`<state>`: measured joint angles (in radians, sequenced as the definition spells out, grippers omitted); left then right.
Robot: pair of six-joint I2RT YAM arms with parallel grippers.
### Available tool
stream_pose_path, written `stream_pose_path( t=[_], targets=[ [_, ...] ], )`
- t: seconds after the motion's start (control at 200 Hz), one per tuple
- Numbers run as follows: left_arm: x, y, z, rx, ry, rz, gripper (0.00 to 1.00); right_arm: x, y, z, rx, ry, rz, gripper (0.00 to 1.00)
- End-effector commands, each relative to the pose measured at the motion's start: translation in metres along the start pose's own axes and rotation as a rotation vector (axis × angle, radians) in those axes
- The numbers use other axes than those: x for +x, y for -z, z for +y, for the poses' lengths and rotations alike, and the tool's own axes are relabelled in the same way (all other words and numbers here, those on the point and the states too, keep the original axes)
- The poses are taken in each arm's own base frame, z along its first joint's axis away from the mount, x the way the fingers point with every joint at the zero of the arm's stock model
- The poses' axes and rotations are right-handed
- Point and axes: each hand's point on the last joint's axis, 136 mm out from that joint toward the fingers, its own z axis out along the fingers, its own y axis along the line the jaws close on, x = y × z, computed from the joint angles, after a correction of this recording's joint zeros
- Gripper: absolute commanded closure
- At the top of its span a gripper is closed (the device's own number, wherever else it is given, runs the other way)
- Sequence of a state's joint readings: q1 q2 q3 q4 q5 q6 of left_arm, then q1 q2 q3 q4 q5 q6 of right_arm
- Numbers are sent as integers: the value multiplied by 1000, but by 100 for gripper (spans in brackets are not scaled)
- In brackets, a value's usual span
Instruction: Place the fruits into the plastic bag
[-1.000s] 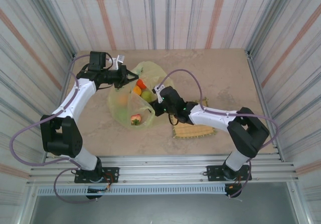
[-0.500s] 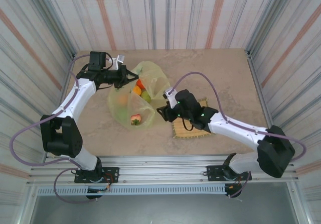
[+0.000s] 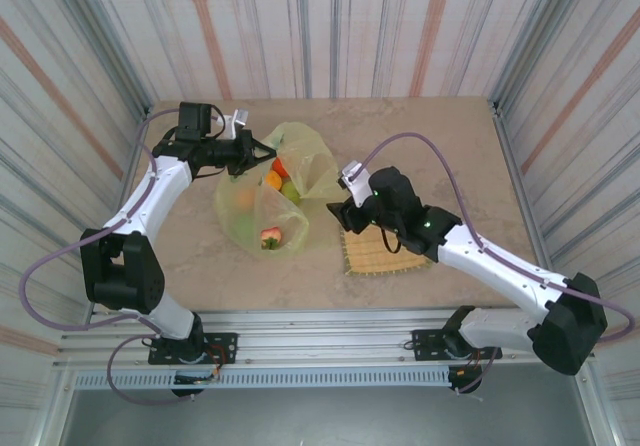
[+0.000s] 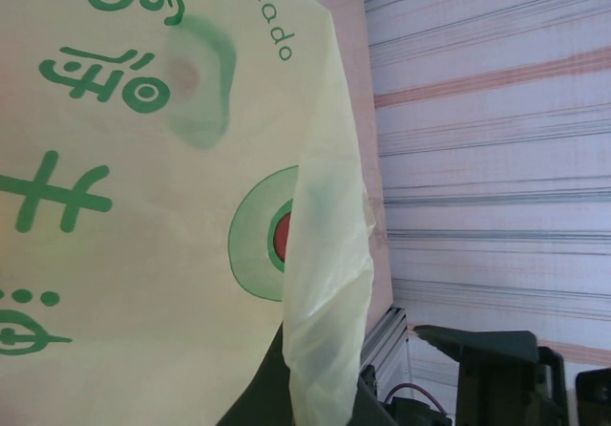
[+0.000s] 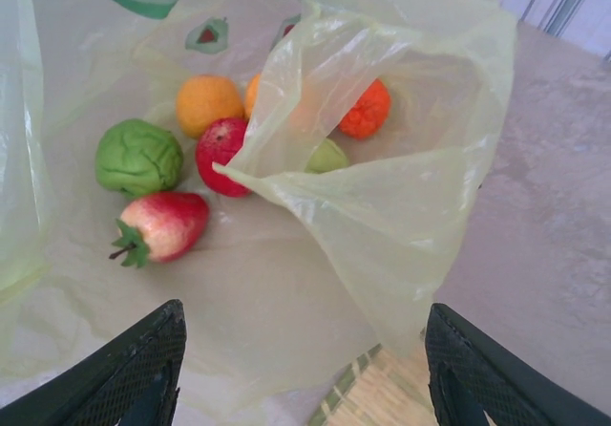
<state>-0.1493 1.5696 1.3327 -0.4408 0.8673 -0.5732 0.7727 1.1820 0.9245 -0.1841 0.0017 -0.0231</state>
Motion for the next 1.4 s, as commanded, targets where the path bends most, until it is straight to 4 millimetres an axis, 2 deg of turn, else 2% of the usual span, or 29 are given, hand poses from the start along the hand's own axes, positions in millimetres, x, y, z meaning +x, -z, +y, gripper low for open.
stream_pose_path(
  t=[0.0, 0.245, 0.526, 0.741, 0.992, 1.222, 1.398],
  targets=[
    [1, 5, 1, -1, 2, -6, 100, -9, 4, -3, -7, 71, 36, 32],
    [0, 4, 2, -1, 4, -5, 100, -7, -16, 5, -77, 130, 154, 28],
    [0, 5, 0, 1, 0, -7, 100, -19, -42, 10, -105, 212, 202, 24],
    [0, 6, -1, 4, -4, -9, 100, -16, -61, 12, -129, 287, 267, 18],
    [0, 6, -1, 5, -3, -8, 100, -14, -84, 14, -150, 352, 326, 18],
    [0, 6, -1, 5, -4, -7, 100, 4, -102, 10, -145, 398, 425, 26],
    [0, 5, -1, 5, -3, -6, 100, 7, -110, 6, -123, 411, 433, 45]
  ],
)
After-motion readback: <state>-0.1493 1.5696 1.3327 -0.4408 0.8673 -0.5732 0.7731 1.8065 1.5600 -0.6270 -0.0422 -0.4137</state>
